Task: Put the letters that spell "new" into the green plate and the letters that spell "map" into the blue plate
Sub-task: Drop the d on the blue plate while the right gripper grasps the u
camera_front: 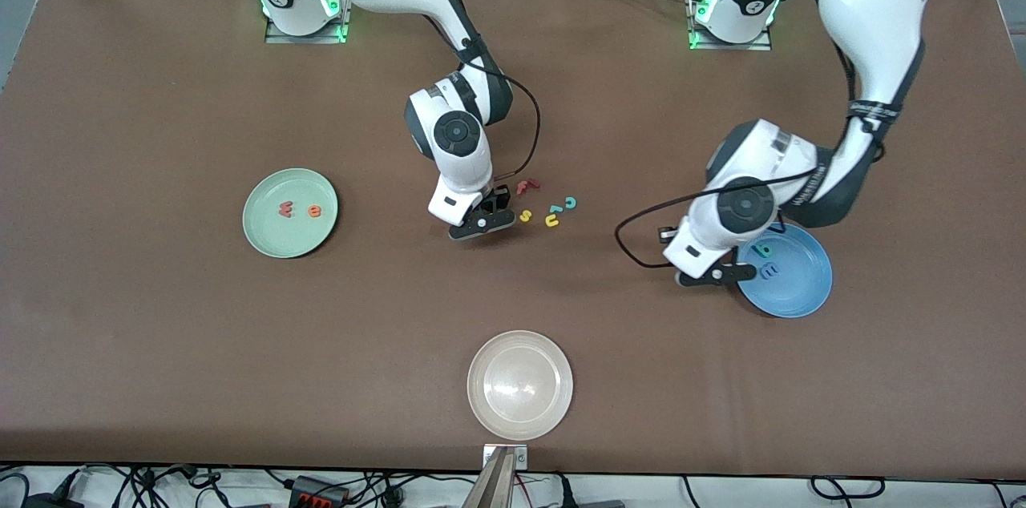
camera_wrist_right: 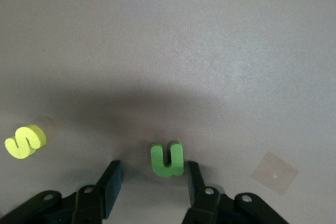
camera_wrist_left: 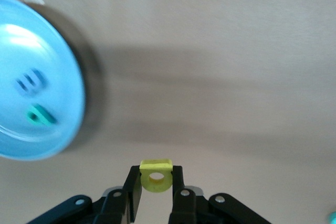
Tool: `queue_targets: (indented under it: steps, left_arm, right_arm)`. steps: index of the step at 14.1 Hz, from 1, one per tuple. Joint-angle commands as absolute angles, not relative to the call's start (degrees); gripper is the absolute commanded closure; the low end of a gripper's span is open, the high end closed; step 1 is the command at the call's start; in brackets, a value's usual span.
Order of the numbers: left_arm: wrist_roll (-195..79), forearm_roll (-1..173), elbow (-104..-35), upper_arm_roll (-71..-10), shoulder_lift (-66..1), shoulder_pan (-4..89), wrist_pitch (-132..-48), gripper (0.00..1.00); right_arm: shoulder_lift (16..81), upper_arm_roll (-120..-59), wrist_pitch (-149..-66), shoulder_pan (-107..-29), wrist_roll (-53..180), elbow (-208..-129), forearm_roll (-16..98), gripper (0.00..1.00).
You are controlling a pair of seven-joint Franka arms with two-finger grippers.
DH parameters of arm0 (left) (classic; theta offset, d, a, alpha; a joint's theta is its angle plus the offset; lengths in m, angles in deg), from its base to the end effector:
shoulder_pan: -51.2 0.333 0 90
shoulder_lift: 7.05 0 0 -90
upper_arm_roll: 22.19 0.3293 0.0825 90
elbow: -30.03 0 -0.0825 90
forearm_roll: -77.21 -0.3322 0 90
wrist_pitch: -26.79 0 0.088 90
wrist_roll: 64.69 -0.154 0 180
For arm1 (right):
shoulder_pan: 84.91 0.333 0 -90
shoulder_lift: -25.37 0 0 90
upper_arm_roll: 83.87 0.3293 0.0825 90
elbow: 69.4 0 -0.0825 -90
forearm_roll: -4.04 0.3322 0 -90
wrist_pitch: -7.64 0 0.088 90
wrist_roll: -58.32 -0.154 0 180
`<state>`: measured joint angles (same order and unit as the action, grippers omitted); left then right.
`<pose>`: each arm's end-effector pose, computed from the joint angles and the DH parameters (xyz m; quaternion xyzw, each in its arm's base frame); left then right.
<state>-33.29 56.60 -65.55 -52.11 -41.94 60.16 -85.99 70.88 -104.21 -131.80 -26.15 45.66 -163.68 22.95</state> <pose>0.5900 -0.1521 0.2661 -0.9940 -0.0257 0.0912 0.0544 0.4966 0.4419 0.1747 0.9876 0.1533 0.0322 0.0004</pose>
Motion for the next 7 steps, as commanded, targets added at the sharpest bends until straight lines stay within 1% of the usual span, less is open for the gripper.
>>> queue_targets:
  steps: [1, 3, 4, 5, 6, 7]
  left_arm:
    - [-43.82, 51.92, -64.89, -52.51, -42.38, 64.46, -84.83, 0.97]
    - [-49.54, 49.01, -65.15, -52.42, -42.82, 67.09, -84.83, 0.97]
    - [-52.18, 48.12, -65.32, -52.42, -43.26, 69.37, -85.18, 0.97]
    - [-54.90, 47.85, -65.24, -52.42, -44.04, 71.48, -85.45, 0.97]
    - [-56.50, 47.42, -65.33, -52.42, -44.66, 72.55, -85.97, 0.97]
    - [-57.64, 46.72, -65.59, -52.42, -45.19, 73.78, -87.19, 0.97]
  right_arm:
    - [72.21, -104.34, -132.98, -26.29, 46.72, -162.47, 22.67, 0.43]
    - [72.65, -104.34, -133.16, -26.29, 46.72, -162.47, 22.50, 0.48]
    - [72.65, -104.34, -133.42, -26.38, 46.72, -162.47, 22.41, 0.56]
    - [72.83, -104.34, -133.68, -26.46, 46.89, -162.47, 22.41, 0.61]
    - [72.92, -104.34, -133.77, -26.64, 47.41, -162.47, 22.50, 0.67]
    - [72.92, -104.34, -133.77, -26.90, 48.12, -162.47, 22.50, 0.77]
